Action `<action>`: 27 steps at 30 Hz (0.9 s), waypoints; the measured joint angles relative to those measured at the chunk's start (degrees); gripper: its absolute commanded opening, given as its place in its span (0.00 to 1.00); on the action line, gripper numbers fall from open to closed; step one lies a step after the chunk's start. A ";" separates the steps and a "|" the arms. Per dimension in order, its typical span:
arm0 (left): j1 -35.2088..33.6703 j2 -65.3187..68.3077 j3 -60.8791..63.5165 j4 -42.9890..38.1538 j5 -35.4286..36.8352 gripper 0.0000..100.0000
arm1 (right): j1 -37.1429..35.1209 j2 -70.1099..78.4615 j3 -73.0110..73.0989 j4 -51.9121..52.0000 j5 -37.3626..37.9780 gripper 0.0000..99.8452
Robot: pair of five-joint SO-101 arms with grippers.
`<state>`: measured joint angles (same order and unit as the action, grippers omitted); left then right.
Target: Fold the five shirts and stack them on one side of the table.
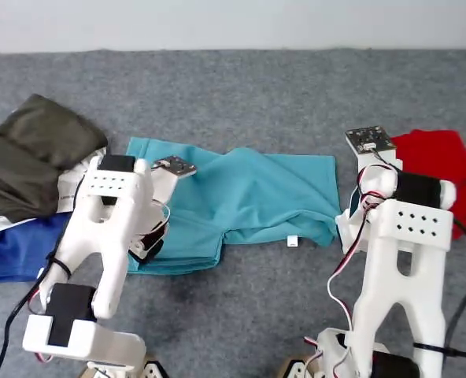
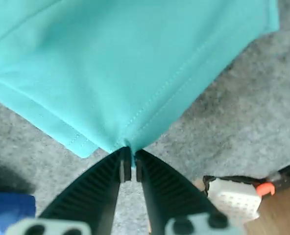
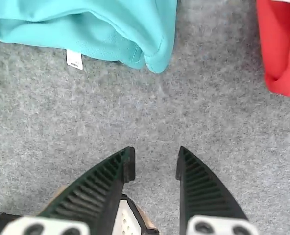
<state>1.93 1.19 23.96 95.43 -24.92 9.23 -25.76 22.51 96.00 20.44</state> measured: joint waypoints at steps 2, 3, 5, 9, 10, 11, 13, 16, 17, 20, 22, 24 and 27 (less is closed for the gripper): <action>0.00 0.00 -0.26 0.26 -1.41 0.02 | 0.00 0.00 0.00 0.00 0.00 0.15; -0.35 0.00 -0.26 0.26 -1.85 0.02 | 0.00 0.00 0.00 0.00 0.00 0.15; -2.02 0.00 -0.26 0.44 -2.99 0.02 | 0.00 0.00 0.00 0.00 0.00 0.15; -7.65 0.00 -0.26 0.62 -6.15 0.02 | 0.00 0.00 0.00 0.00 0.00 0.15; -9.14 0.00 -0.26 0.62 -6.51 0.02 | 0.00 0.00 0.00 0.00 0.00 0.15; -10.29 0.00 -0.26 0.62 -6.68 0.02 | 0.00 0.00 0.00 0.00 0.00 0.15; -11.96 0.00 -0.26 0.62 -6.68 0.02 | 0.00 0.00 0.00 0.00 0.00 0.15; -13.54 0.00 -0.26 0.62 -6.68 0.02 | 0.00 0.00 0.00 0.00 0.00 0.15; -13.63 0.00 -0.26 0.62 -6.68 0.02 | 0.00 0.00 0.00 0.00 0.00 0.15; -13.45 0.00 -0.26 0.62 -6.68 0.02 | 0.00 0.00 0.00 0.00 0.00 0.15; -13.45 0.00 -0.26 0.62 -6.68 0.02 | 0.00 0.00 0.00 0.00 0.00 0.15; -13.63 0.00 -0.26 0.62 -6.68 0.02 | 0.00 0.00 0.00 0.00 0.00 0.15; -13.63 0.00 -0.26 0.62 -6.68 0.02 | 0.00 0.00 0.00 0.00 0.00 0.15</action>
<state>-11.69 1.19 23.69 96.04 -31.60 9.23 -25.76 22.51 96.00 20.44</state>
